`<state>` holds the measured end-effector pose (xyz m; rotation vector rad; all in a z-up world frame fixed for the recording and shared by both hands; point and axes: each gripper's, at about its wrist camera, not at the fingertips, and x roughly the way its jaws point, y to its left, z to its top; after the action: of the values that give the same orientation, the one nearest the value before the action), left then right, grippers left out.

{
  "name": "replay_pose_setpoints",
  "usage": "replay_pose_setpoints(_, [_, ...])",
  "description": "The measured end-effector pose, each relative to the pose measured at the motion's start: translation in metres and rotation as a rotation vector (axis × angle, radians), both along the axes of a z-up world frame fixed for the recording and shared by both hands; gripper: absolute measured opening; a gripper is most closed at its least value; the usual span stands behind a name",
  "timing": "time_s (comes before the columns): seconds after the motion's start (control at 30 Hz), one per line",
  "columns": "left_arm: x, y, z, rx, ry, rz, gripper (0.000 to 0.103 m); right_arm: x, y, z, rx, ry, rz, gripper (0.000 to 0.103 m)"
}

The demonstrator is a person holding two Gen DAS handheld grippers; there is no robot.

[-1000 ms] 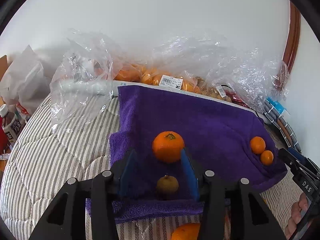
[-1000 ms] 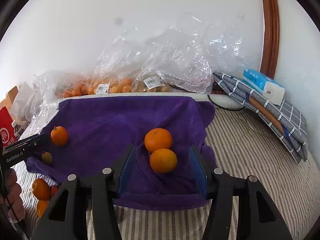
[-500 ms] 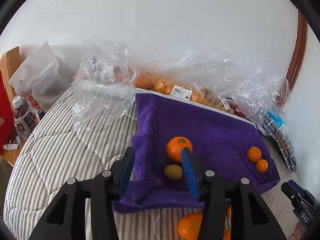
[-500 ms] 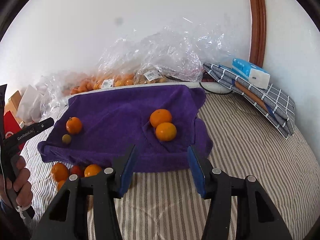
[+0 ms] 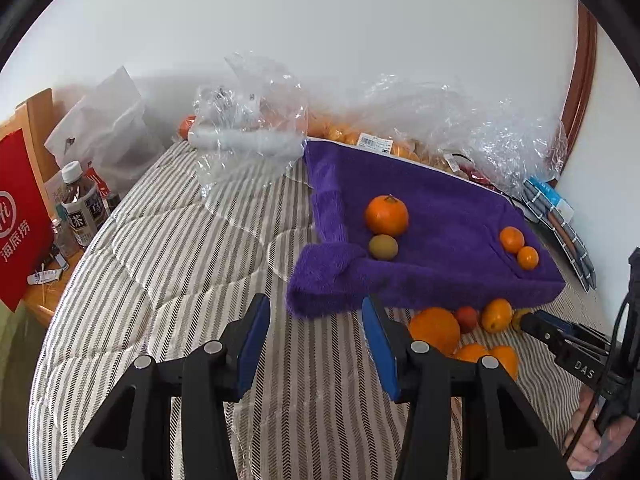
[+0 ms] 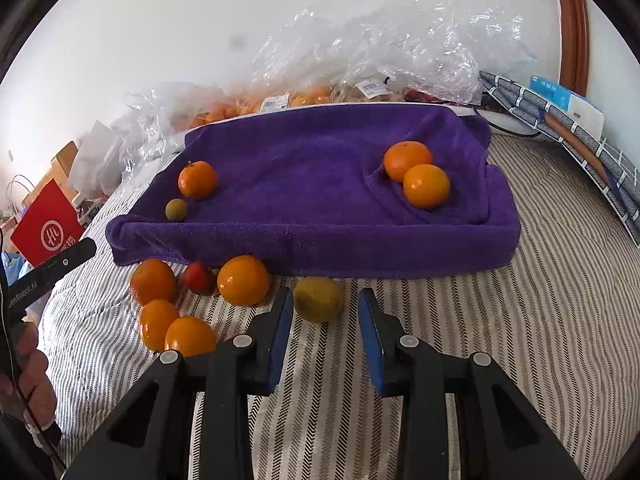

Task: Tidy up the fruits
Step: 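Grasp the yellow lemon with the right tool while the left tool grasps a large orange, then carry the large orange with the left tool while the right tool carries the lemon over the towel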

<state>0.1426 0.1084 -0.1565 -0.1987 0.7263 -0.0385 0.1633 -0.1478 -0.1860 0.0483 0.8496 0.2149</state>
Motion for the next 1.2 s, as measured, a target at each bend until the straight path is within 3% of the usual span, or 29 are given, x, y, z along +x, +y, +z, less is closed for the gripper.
replay_pose_setpoints(0.13, [0.004, -0.008, -0.001, -0.019, 0.028, -0.083, 0.046, 0.011, 0.003, -0.005, 0.007, 0.041, 0.013, 0.034])
replay_pose_setpoints(0.2, [0.007, -0.014, -0.003, -0.032, 0.042, -0.117, 0.048, 0.015, 0.005, -0.007, -0.013, 0.055, 0.014, 0.028])
replay_pose_setpoints(0.5, [0.016, -0.042, -0.011, -0.118, 0.069, -0.215, 0.054, -0.015, -0.029, 0.007, -0.067, -0.058, -0.040, 0.028])
replay_pose_setpoints(0.77, [0.031, -0.058, -0.026, -0.159, 0.132, -0.215, 0.054, -0.021, -0.058, 0.008, -0.012, -0.055, -0.091, 0.028])
replay_pose_setpoints(0.93, [0.029, -0.061, -0.027, -0.149, 0.121, -0.202, 0.050, -0.019, -0.058, 0.009, -0.015, -0.053, -0.087, 0.028])
replay_pose_setpoints(0.97, [0.028, -0.064, -0.028, -0.147, 0.118, -0.213, 0.040, -0.018, -0.058, 0.008, -0.013, -0.050, -0.084, 0.028])
replay_pose_setpoints(1.0, [0.028, -0.065, -0.028, -0.140, 0.114, -0.213, 0.038, -0.018, -0.058, 0.007, -0.016, -0.046, -0.085, 0.028])
replay_pose_setpoints(1.2, [0.018, -0.065, -0.020, -0.107, 0.043, -0.195, 0.037, -0.020, -0.054, 0.008, -0.043, -0.056, -0.093, 0.028])
